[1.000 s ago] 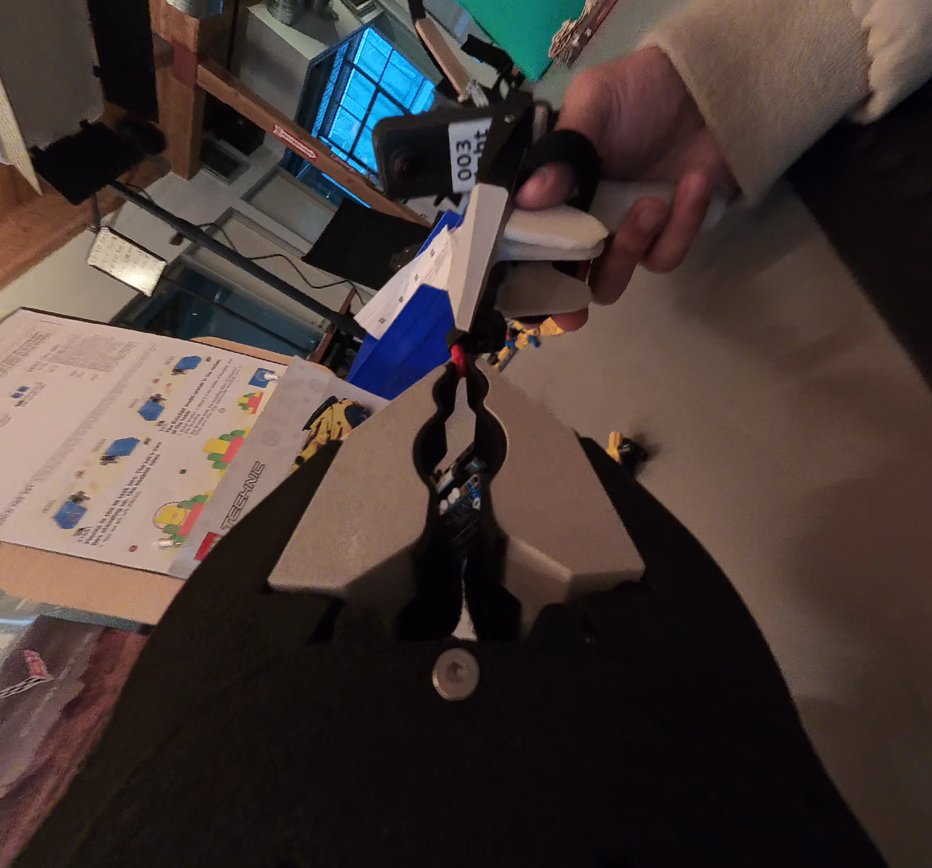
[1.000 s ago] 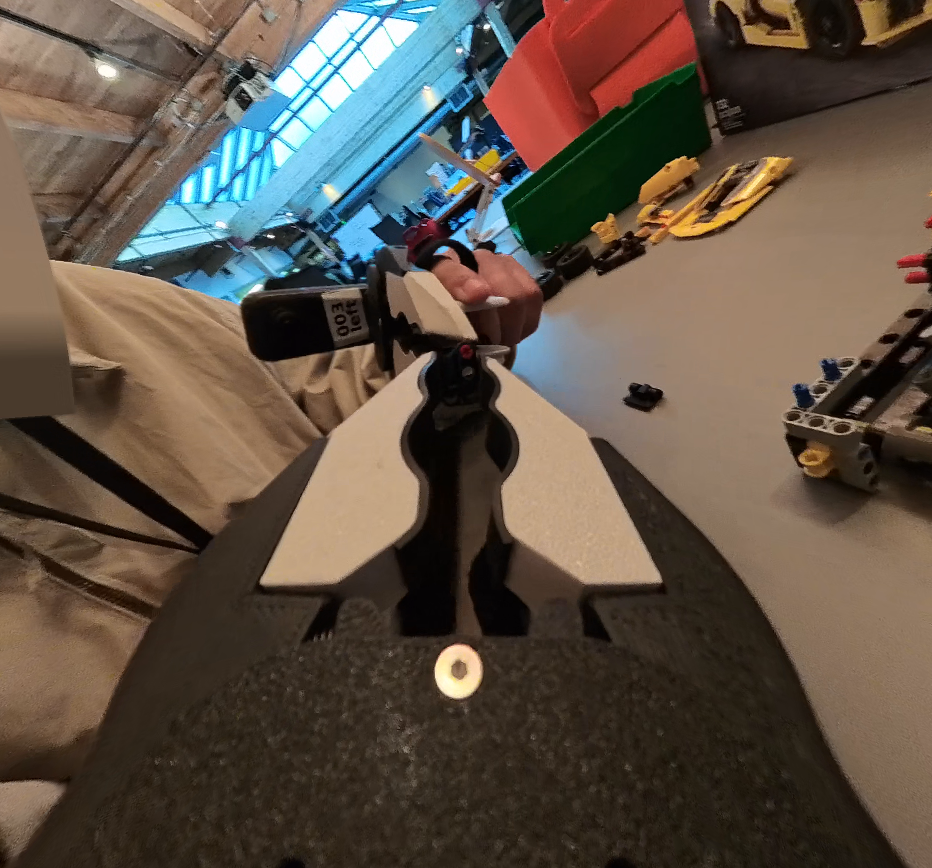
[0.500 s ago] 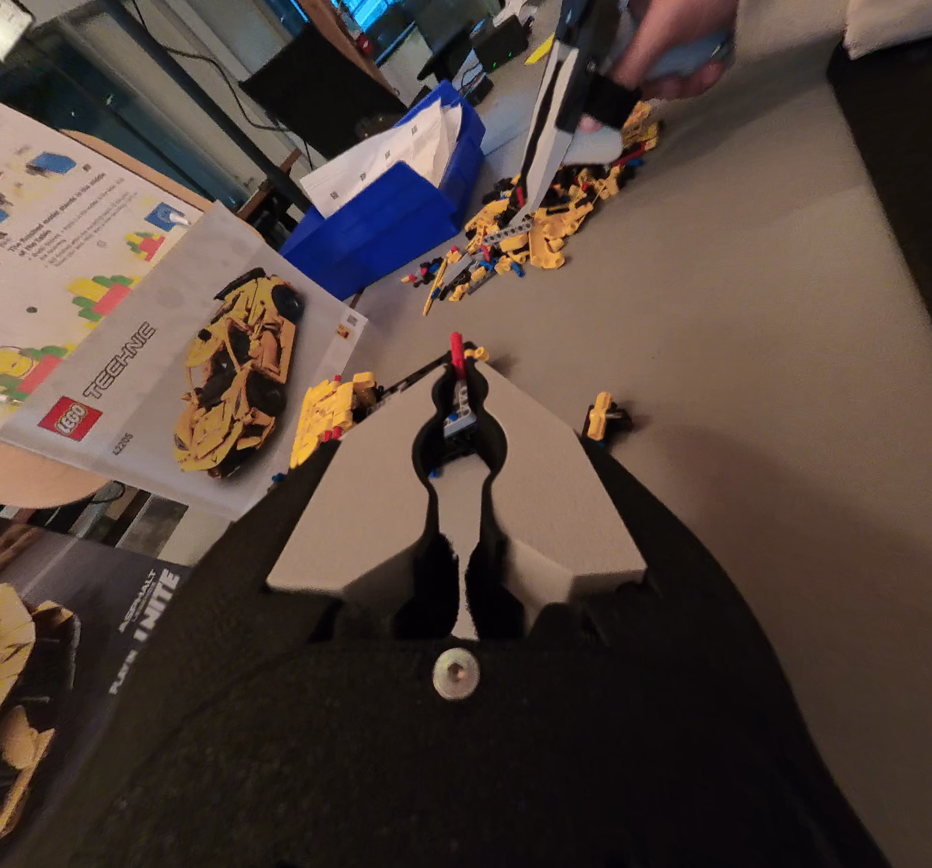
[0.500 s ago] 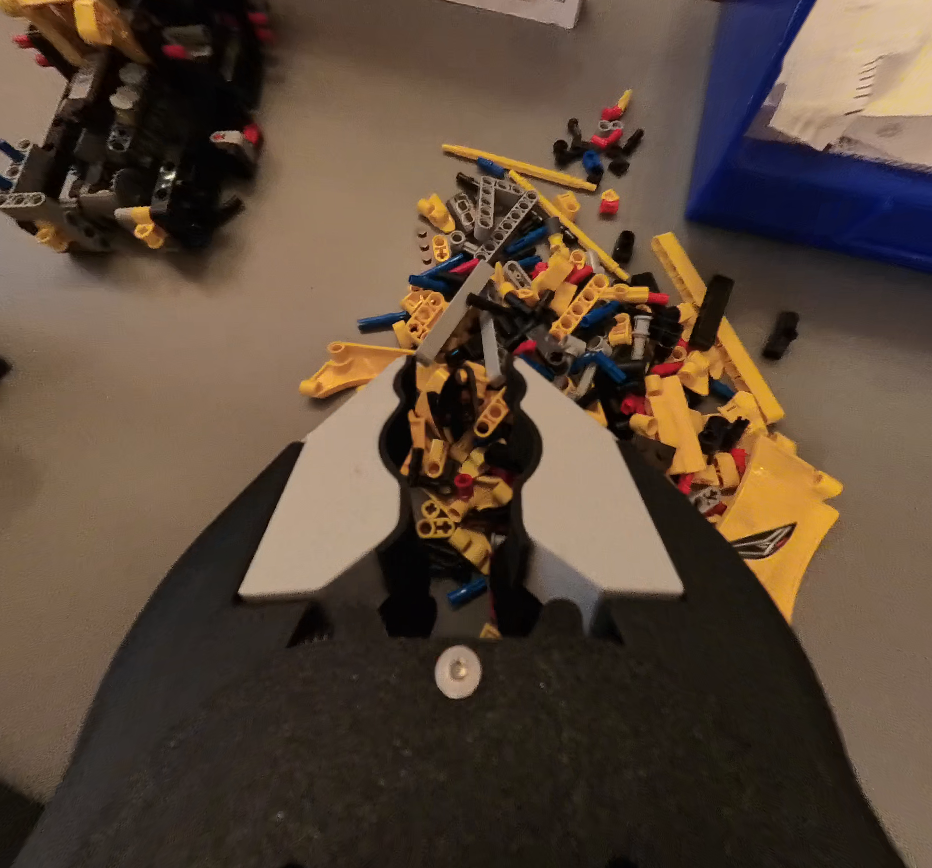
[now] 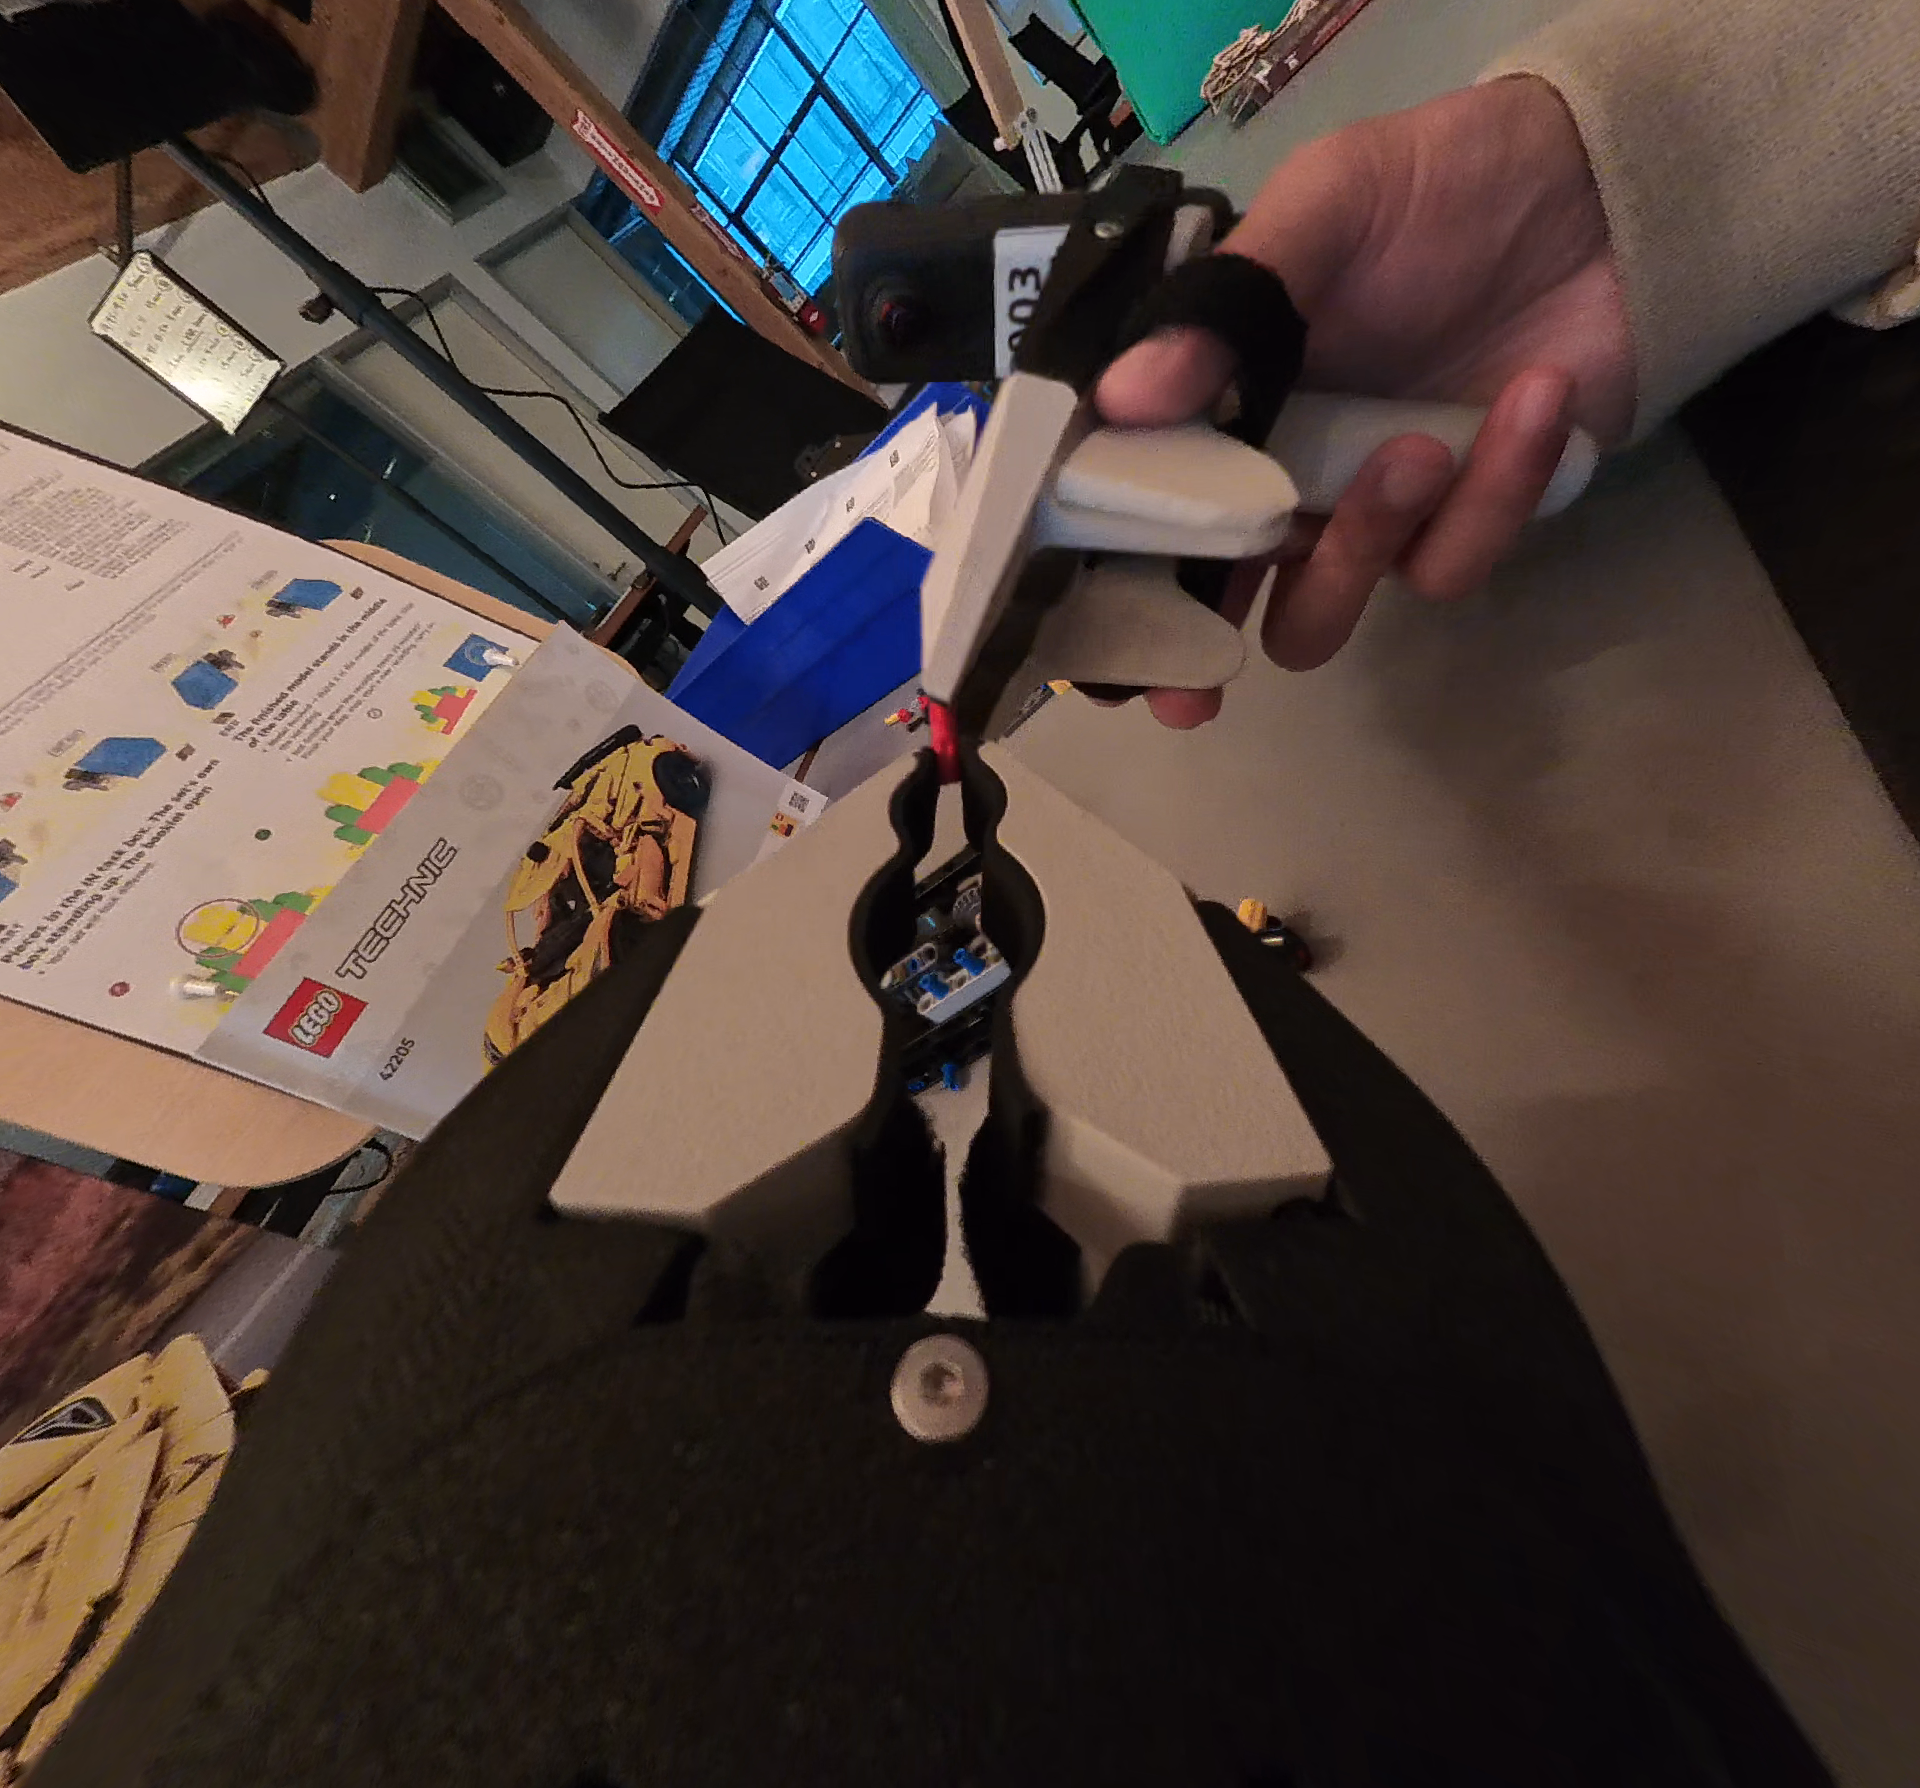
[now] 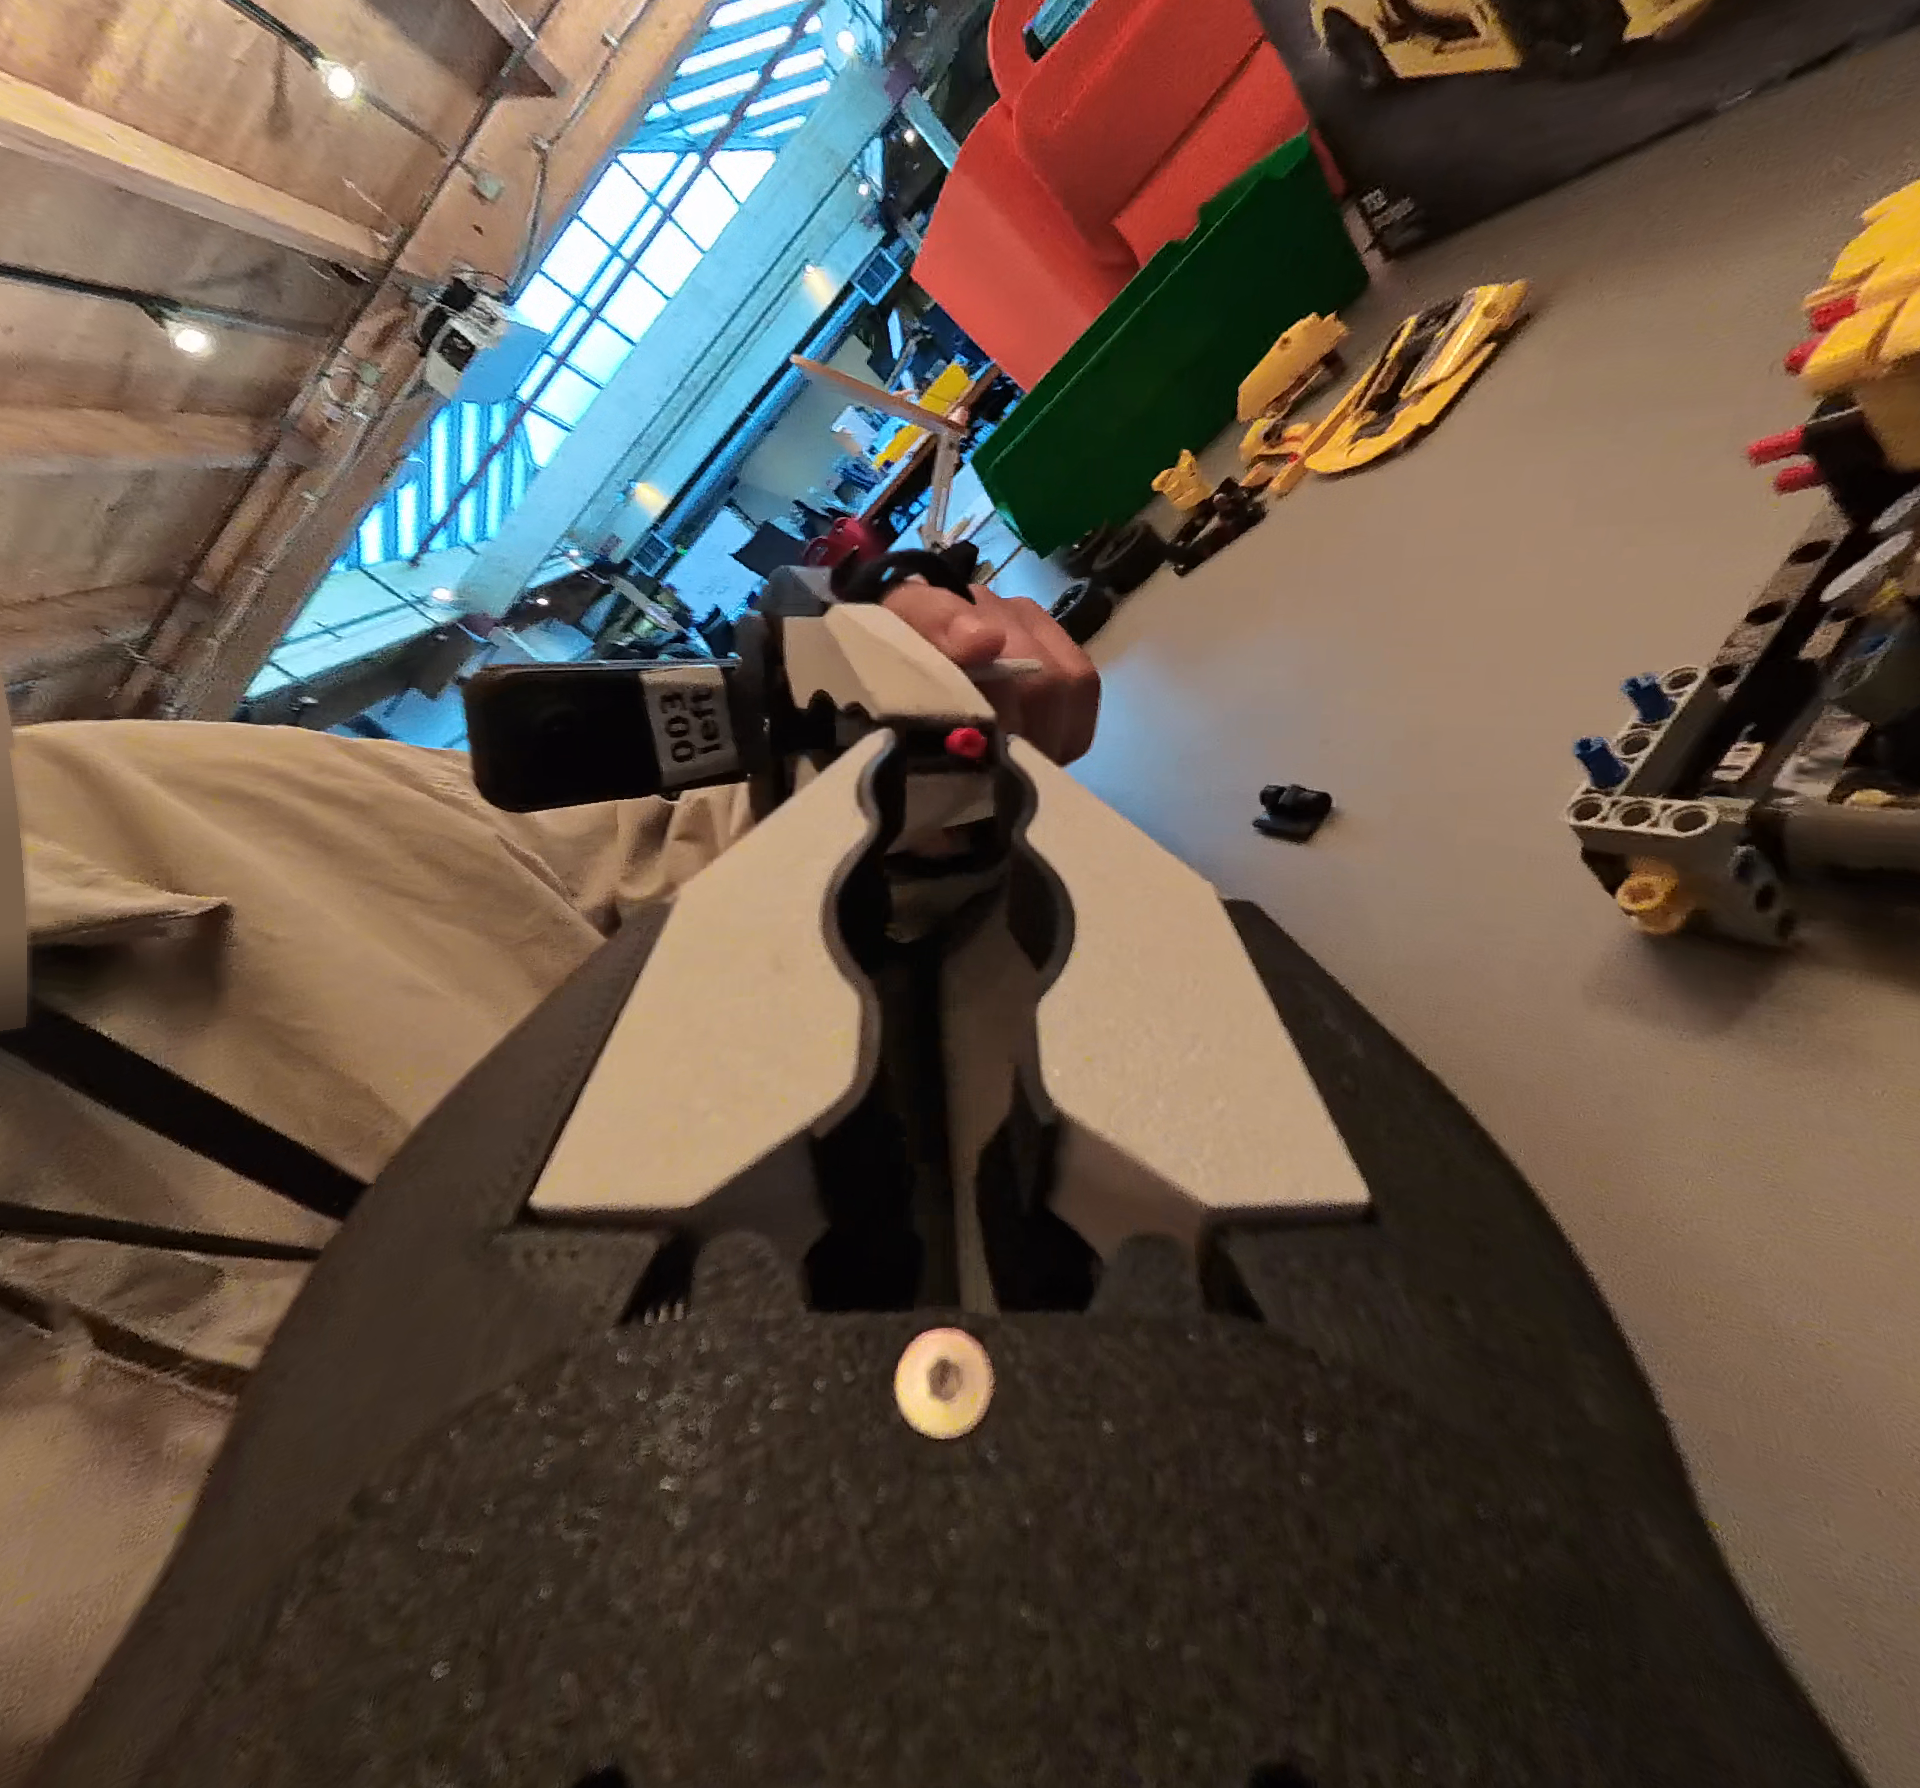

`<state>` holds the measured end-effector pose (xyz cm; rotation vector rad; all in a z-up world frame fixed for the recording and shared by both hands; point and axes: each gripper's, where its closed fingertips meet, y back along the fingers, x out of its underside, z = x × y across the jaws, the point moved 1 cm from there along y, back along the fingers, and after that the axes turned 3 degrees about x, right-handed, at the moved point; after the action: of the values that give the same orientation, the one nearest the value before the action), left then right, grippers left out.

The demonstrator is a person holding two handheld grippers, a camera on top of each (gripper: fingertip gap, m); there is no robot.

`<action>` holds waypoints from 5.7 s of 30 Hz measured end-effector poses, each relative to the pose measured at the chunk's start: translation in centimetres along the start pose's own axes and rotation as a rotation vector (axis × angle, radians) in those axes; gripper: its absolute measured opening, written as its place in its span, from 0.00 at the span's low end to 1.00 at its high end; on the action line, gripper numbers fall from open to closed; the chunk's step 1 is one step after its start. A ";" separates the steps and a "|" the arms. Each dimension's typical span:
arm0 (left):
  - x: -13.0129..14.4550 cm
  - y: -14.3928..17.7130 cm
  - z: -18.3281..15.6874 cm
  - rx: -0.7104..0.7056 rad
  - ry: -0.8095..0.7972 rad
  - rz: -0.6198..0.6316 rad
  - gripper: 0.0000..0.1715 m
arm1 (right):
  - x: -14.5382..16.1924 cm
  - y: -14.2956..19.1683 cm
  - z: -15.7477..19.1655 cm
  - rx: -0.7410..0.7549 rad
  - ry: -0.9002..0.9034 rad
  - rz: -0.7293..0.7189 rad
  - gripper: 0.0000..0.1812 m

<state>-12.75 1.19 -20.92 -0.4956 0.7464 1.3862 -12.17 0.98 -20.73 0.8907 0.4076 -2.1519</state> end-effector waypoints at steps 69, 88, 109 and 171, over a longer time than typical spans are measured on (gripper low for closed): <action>-0.6 0.0 0.7 0.380 0.958 -0.143 0.22 | -0.6 1.5 0.0 0.324 0.745 -0.046 0.04; -2.2 1.6 -1.1 0.546 0.865 -0.184 0.14 | 1.5 0.5 2.0 0.093 0.534 0.042 0.04; -0.6 3.7 3.1 0.403 0.810 -0.226 0.14 | -1.9 6.0 2.0 0.046 0.477 -0.078 0.03; -3.4 1.4 -1.4 0.500 0.820 -0.236 0.09 | 1.6 1.8 2.8 0.042 0.592 0.056 0.03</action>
<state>-14.42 -1.99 -19.29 -0.7267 1.5889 0.6979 -12.92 -2.54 -19.93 1.5445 0.6167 -1.8193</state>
